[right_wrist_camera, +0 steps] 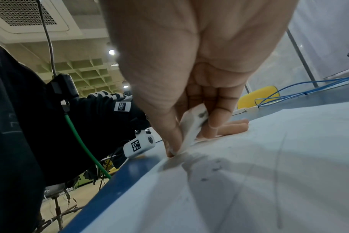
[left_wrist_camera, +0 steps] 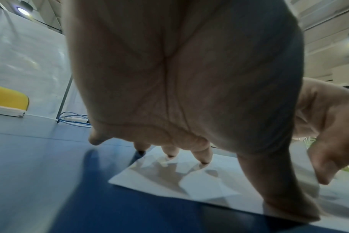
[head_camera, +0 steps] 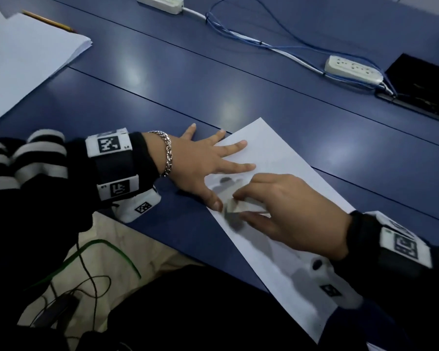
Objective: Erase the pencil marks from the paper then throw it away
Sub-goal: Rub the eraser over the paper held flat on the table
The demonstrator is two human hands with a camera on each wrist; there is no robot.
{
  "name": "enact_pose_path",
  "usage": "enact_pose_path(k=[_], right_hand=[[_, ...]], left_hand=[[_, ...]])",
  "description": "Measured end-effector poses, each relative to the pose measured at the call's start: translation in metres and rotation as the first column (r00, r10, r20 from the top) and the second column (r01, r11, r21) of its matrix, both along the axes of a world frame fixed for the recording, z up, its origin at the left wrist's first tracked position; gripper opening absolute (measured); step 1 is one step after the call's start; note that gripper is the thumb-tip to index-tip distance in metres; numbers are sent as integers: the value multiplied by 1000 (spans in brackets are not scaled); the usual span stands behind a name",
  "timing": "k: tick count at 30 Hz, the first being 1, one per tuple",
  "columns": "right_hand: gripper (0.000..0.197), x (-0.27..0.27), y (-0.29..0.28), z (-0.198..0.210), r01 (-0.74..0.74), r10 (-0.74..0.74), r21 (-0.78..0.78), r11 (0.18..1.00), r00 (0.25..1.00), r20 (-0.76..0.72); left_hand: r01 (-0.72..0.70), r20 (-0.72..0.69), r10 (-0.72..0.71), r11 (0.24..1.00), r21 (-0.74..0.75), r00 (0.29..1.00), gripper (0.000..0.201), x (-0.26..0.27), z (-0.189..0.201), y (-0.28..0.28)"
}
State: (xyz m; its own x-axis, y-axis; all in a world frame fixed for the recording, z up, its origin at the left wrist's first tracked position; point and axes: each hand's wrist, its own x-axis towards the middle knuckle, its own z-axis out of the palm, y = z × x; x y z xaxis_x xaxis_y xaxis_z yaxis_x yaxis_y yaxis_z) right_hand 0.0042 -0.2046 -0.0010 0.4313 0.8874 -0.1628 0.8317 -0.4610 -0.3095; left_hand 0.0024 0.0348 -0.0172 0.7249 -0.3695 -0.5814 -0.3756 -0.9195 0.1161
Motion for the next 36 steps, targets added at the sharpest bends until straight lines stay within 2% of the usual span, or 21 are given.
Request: enact_pose_path(k=[5,10,15,19,21,25,29,34,36], right_hand=[[26,2,7,-1,6,-6,8,1000,1000,20],[24,-7,5,1,-144,142,-36,989,988,-58],[25,12,7,-3,-30,30,65,997,1000,7],[25,6,6,0,-196,193,-17,981,977,-93],[23,14,9,2,-205,203,-7,979,974,-103],[17,19,13,2,-138,140,63,988,990,-33],[20,8,9,4,-262,257,-41,964,961,-103],[20,22,15,4,-141,144,57,988,988,-47],[19,14,12,4,-192,193,25,981,979,-66]], left_hand=[[0,-28,1,1000,24,1000,102,4,-2,3],[3,-39,-2,1000,25,999,104,6,-3,5],[1,-53,0,1000,22,999,102,7,-5,5],[-3,-39,4,1000,18,999,104,6,-4,5],[0,-35,1,1000,18,999,104,5,-4,5],[-7,-42,8,1000,16,999,105,5,-4,5],[-4,-35,5,1000,20,999,104,5,-4,5],[-5,-40,6,1000,19,999,106,6,-4,5],[-3,-39,4,1000,23,999,105,6,-4,6]])
